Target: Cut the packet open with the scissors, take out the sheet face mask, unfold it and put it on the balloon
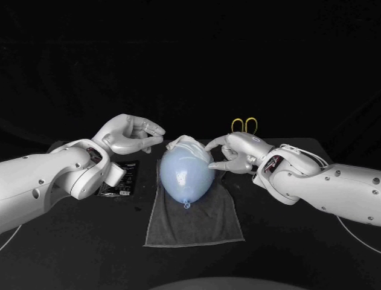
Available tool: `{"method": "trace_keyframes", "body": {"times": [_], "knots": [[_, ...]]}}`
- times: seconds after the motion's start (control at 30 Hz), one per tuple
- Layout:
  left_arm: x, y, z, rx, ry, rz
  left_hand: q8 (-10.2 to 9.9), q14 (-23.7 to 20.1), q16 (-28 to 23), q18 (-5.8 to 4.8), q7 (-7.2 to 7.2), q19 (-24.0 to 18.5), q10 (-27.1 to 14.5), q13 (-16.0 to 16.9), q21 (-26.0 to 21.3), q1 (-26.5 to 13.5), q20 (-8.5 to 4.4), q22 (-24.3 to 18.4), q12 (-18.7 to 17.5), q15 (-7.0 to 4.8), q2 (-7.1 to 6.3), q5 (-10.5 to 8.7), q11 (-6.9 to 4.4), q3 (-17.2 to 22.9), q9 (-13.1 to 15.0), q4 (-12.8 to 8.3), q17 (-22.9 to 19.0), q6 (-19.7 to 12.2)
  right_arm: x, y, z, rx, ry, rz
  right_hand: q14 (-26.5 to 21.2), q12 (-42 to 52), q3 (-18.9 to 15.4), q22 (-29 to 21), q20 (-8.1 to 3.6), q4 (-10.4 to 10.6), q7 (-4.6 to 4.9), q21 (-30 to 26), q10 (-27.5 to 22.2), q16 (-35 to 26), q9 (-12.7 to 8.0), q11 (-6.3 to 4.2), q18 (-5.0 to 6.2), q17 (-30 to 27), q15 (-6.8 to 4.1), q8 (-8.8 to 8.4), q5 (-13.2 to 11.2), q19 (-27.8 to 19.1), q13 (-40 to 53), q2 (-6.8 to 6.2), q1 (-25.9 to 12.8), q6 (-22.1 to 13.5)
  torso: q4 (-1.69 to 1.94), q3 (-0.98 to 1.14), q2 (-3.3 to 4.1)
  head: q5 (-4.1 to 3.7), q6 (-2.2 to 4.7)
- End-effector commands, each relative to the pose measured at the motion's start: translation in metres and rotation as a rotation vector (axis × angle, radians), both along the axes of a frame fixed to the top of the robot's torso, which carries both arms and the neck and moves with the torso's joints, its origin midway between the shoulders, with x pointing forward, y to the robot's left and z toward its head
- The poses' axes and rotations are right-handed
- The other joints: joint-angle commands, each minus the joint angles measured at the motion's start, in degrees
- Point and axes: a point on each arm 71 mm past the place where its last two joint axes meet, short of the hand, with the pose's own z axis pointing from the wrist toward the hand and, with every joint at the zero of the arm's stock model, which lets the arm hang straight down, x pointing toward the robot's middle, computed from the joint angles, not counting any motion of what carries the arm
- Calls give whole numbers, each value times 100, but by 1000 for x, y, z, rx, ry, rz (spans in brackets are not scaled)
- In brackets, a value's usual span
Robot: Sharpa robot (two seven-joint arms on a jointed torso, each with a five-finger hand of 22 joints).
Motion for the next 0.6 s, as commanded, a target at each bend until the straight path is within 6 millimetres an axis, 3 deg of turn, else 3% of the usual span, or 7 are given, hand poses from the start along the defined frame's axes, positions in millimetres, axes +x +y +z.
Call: {"method": "trace_keyframes", "body": {"times": [0.03, 0.13, 0.2, 0.27, 0.33, 0.5, 0.6], "knots": [[-4, -12, 2, 118, -133, -72, -83, -190, -95, 43, -22, -125, -346, -160, -88, -75, 68, -45, -272, 95, -184, -7, 129, -101, -37, 32, -39, -142, 0, 1, 2, -3, -17, -3, 566, -24, -44, 741, 29, 7, -1, -26, -14, 24, -10, 27, 38, 1439, 45, -36, 8, -7, 185, -40, 41, -65, 0, -3, -4, -10, 13], [-5, -19, 2, 182, -221, -80, -193, -1678, -1011, 9, -61, -660, -679, -425, -713, -64, 290, -358, -598, 329, -156, -38, 230, -980, -97, 207, -433, -304, 0, 1, 2, -9, -17, 0, 558, -41, -92, 729, 39, 17, 4, -75, -37, 16, -24, 35, 47, 1416, 52, -67, 8, -25, 165, -60, 58, -105, -4, -3, -2, -8, 22], [-5, -24, 2, 212, -270, -89, -267, -2846, -1804, -281, -23, -1685, -793, -577, -1919, 326, 584, -966, -747, 626, 52, 17, 230, -2178, -130, 521, -786, -404, 0, 2, 2, -13, -17, 3, 555, -53, -107, 721, 41, 21, 5, -111, -51, 12, -26, 36, 53, 1405, 55, -74, 8, -38, 152, -67, 63, -110, -3, -4, 0, -13, 32], [-5, -28, 2, 234, -303, -97, -351, -3697, -2492, -566, -8, -2683, -850, -674, -3135, 661, 713, -1569, -843, 1001, -7, 33, 169, -2664, -162, 984, -1104, -509, 0, 2, 2, -14, -18, 5, 552, -57, -122, 718, 43, 24, 6, -123, -57, 9, -33, 37, 55, 1397, 57, -86, 8, -43, 147, -72, 68, -133, 3, -3, -2, -21, 38], [-4, -33, 2, 256, -337, -106, -473, -4101, -2992, -646, -81, -3423, -935, -714, -4418, 876, 777, -2122, -985, 1230, -138, -11, 80, -2982, -205, 1248, -1345, -671, -1, 3, 2, -16, -19, 8, 542, -73, -163, 705, 50, 34, 3, -175, -81, -1, -59, 38, 64, 1366, 59, -127, 8, -65, 128, -83, 87, -218, 4, -4, -4, -30, 43], [-1, -46, -3, 330, -344, -146, -857, -4649, -4803, -652, -377, -3679, -1408, -731, -5115, 860, 788, -2428, -1448, 1166, -455, 19, -118, -3472, -457, 1279, -1772, -1511, -1, 3, 2, -17, -23, 12, 520, -117, -230, 677, 55, 48, -6, -295, -138, -23, -90, 32, 86, 1305, 58, -183, 8, -114, 77, -93, 122, -320, 1, -3, -3, -32, 45], [2, -51, -9, 383, -317, -169, -1078, -4939, -5769, -656, -488, -3802, -2269, -801, -5352, 784, 791, -2518, -1944, 1104, -623, 36, -241, -3876, -626, 1258, -1909, -2101, -1, 3, 2, -17, -24, 13, 518, -122, -234, 676, 55, 49, -7, -301, -144, -25, -83, 31, 88, 1300, 58, -179, 8, -117, 71, -93, 124, -297, -3, -3, -3, -31, 43]]}}
